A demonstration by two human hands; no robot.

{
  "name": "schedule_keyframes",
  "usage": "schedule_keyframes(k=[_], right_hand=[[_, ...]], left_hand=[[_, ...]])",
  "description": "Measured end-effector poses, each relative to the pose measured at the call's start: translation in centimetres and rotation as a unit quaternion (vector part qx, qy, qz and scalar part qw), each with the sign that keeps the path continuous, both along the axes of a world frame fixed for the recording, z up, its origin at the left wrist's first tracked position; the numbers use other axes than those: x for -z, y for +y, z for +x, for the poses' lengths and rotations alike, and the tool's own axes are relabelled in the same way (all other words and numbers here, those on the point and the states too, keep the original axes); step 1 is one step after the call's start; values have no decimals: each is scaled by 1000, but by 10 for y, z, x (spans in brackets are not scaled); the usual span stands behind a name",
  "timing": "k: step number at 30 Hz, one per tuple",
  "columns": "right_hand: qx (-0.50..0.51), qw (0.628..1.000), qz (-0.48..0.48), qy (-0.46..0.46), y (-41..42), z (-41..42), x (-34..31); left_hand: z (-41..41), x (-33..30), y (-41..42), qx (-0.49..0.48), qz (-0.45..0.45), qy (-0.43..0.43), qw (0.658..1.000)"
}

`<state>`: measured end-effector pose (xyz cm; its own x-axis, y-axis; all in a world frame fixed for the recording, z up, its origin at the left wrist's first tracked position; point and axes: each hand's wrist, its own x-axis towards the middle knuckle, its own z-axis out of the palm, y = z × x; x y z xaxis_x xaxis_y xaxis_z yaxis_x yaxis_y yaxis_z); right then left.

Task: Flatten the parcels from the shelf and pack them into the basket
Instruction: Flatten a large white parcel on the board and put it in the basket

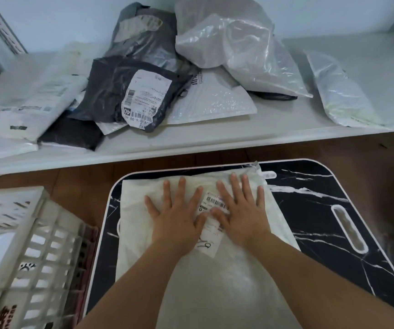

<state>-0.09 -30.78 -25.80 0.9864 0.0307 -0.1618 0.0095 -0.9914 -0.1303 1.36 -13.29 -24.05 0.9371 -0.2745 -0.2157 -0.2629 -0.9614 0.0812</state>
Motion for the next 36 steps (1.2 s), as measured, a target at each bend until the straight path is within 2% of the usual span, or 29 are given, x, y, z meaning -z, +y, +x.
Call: schedule_keyframes(k=[6, 16, 24, 29, 30, 32, 34, 36], right_hand=[[-12, 999, -26, 15, -2, 3, 15], [5, 998, -33, 53, 1, 9, 6], [25, 997, -34, 60, 4, 2, 4], [91, 991, -54, 84, 14, -6, -3], [87, 992, -65, 68, 17, -7, 0], [46, 996, -71, 1, 27, -8, -3], [-20, 998, -58, -8, 36, -9, -4], [-54, 998, -30, 13, 37, -21, -2]], left_hand=[[4, 18, 0, 0, 38, 34, 999], [11, 25, 12, -10, 14, -6, 1000], [2, 25, 74, -145, 8, -8, 989], [-21, 19, 90, -181, 60, -29, 981], [-25, 16, 82, -169, 65, -51, 982], [-39, 14, 54, -110, 9, -83, 990], [-63, 15, 18, -24, -25, -75, 997], [-87, 16, 1, 5, -30, -52, 998]])
